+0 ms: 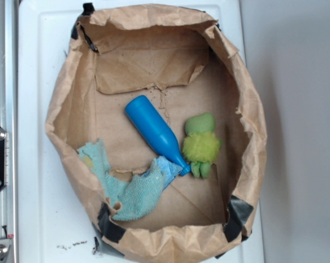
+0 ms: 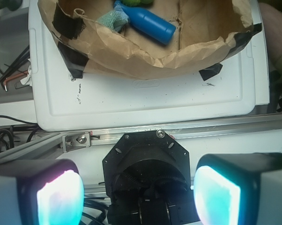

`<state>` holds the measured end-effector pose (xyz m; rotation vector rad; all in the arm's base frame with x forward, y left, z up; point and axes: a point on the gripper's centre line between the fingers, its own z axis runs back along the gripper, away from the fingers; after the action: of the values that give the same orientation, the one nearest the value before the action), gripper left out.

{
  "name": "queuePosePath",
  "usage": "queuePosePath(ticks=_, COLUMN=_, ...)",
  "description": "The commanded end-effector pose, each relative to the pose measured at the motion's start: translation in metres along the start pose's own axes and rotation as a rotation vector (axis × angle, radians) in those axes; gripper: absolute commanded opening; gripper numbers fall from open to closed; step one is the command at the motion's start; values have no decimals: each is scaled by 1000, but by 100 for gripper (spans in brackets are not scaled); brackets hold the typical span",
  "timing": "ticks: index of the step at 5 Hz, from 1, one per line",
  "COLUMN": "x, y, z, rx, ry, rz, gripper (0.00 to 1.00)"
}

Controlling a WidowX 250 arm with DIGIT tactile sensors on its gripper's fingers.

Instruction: Grab the blue bottle.

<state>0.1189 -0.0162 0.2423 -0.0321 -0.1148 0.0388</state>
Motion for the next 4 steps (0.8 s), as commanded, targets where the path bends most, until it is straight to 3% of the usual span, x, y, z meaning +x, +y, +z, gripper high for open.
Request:
queuePosePath(ticks=1, x=0, y=0, z=0, rx=0, ry=0, rz=0, gripper=100)
queuePosePath(ticks=2, x=46, y=-6, z=-19, rx=66, ry=30, rz=-27, gripper=100)
queuePosePath(ticks=3, x=78, y=-7, z=-35, rx=75, ry=55, rz=-55, gripper=100)
queuePosePath(ticks=4, x=97, y=-1, z=-42, rx=69, ry=12, rz=-221, gripper=100)
